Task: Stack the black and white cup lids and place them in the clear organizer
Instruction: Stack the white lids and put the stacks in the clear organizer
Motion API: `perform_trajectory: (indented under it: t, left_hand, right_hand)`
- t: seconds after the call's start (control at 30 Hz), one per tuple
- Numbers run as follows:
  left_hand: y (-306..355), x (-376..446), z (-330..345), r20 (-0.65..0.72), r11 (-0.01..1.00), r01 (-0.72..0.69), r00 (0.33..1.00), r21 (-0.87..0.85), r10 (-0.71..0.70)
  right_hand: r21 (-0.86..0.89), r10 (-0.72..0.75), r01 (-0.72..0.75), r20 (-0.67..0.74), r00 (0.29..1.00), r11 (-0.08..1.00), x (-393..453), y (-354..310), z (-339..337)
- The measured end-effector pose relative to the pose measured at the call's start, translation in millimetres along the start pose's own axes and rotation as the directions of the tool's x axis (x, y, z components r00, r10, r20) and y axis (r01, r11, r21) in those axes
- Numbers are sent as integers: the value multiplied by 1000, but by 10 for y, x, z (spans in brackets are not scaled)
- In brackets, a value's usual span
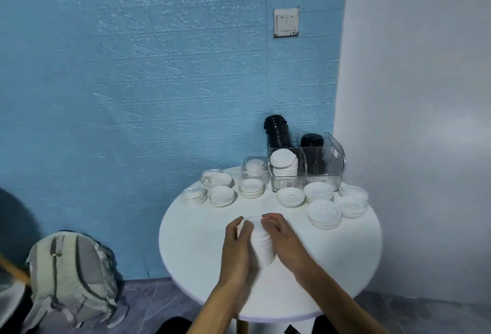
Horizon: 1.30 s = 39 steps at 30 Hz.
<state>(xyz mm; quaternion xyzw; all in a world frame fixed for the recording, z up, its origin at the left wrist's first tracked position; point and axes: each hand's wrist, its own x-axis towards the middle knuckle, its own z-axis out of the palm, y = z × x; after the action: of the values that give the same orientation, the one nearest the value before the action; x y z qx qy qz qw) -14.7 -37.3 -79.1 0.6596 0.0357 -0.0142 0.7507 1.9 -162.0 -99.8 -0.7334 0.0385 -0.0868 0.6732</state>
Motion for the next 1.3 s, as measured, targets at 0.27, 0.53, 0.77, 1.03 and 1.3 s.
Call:
perform_trajectory:
  t: [0.27, 0.53, 0.77, 1.03, 1.3]
  left_hand:
    - [60, 41, -48, -9, 933, -22, 1000, 360, 28]
    - [285, 249, 308, 28, 963, -81, 997, 256, 77]
    - [910, 943, 1210, 211, 973, -120, 974, 196, 78]
    - [1226, 1829, 2160, 341, 936, -192, 936, 295, 85]
    - [1037, 2181, 2317, 399, 786, -361, 903, 503, 159]
  right_hand:
    - [-504, -44, -5, -85, 995, 864, -214, -156, -95]
    - [-256, -58, 21, -140, 988, 967, 82, -380, -395]
    - [-83, 21, -48, -295, 955, 995, 930, -895, -1102]
    - [35, 125, -122, -417, 900, 992, 1944, -1150, -1671]
    - [-2, 184, -207, -448, 875, 978, 2345, -898, -1773]
